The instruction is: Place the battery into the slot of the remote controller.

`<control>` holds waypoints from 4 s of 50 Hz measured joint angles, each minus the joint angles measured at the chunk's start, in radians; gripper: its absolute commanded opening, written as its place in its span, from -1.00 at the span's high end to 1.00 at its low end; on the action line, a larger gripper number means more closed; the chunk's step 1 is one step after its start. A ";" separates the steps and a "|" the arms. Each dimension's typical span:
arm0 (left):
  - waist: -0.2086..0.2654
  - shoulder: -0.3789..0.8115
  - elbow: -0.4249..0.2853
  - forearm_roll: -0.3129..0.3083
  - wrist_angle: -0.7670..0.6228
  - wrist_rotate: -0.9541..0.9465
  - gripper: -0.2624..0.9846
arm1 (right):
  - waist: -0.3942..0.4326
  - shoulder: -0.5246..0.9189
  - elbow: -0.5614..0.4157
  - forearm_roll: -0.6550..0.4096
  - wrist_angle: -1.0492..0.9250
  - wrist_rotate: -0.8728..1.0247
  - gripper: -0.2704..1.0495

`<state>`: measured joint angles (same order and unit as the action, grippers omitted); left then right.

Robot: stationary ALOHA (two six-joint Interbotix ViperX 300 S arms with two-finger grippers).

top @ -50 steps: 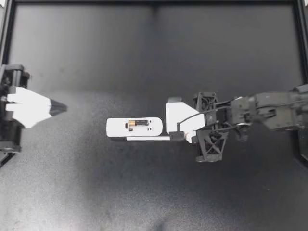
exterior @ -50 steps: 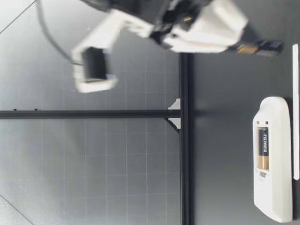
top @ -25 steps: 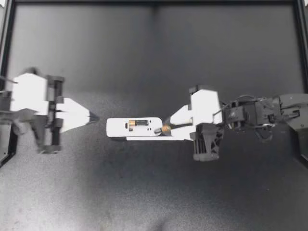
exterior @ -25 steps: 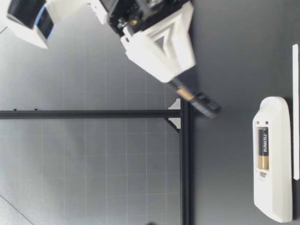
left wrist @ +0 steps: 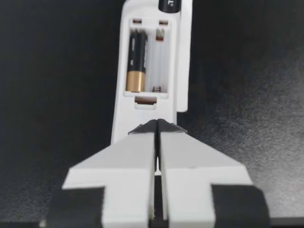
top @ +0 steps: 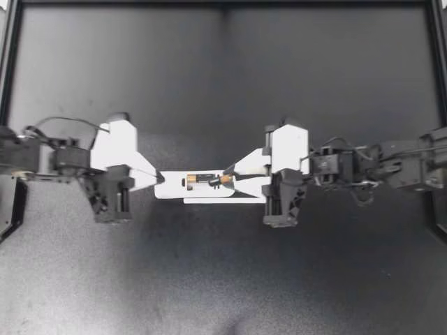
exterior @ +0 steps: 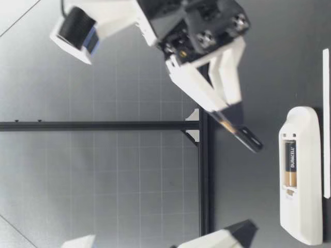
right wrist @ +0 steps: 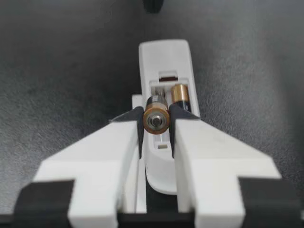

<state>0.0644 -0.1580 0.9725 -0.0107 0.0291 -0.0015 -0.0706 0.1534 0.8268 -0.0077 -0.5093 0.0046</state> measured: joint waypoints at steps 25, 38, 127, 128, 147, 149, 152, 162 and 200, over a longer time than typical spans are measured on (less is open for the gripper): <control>0.000 0.146 -0.041 0.000 -0.003 0.003 0.83 | -0.008 0.069 -0.021 -0.002 -0.055 -0.002 0.56; 0.000 0.149 -0.041 0.000 -0.003 -0.003 0.83 | -0.009 0.110 -0.046 -0.002 -0.058 -0.003 0.56; 0.000 0.149 -0.046 0.000 0.000 -0.003 0.83 | -0.014 0.155 -0.187 -0.035 0.239 -0.003 -0.04; 0.000 0.149 -0.046 0.000 0.000 -0.003 0.83 | -0.014 0.152 -0.187 -0.035 0.239 -0.002 -0.06; 0.000 0.149 -0.046 0.000 0.000 -0.006 0.83 | -0.012 0.011 -0.160 0.135 0.245 0.364 0.02; 0.000 0.149 -0.046 -0.003 0.000 -0.006 0.83 | -0.014 -0.003 -0.144 0.153 0.252 0.465 0.08; -0.002 0.149 -0.046 -0.006 0.000 -0.006 0.83 | -0.014 -0.025 -0.118 0.163 0.255 0.617 0.19; 0.000 0.149 -0.046 -0.014 0.002 -0.006 0.83 | -0.012 -0.072 -0.055 0.156 0.258 1.009 0.59; 0.000 0.149 -0.046 -0.020 0.000 -0.008 0.83 | -0.009 0.037 -0.120 0.144 0.325 1.215 0.80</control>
<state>0.0644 -0.0092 0.9265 -0.0307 0.0291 -0.0092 -0.0798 0.1902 0.7072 0.1365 -0.1841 1.2195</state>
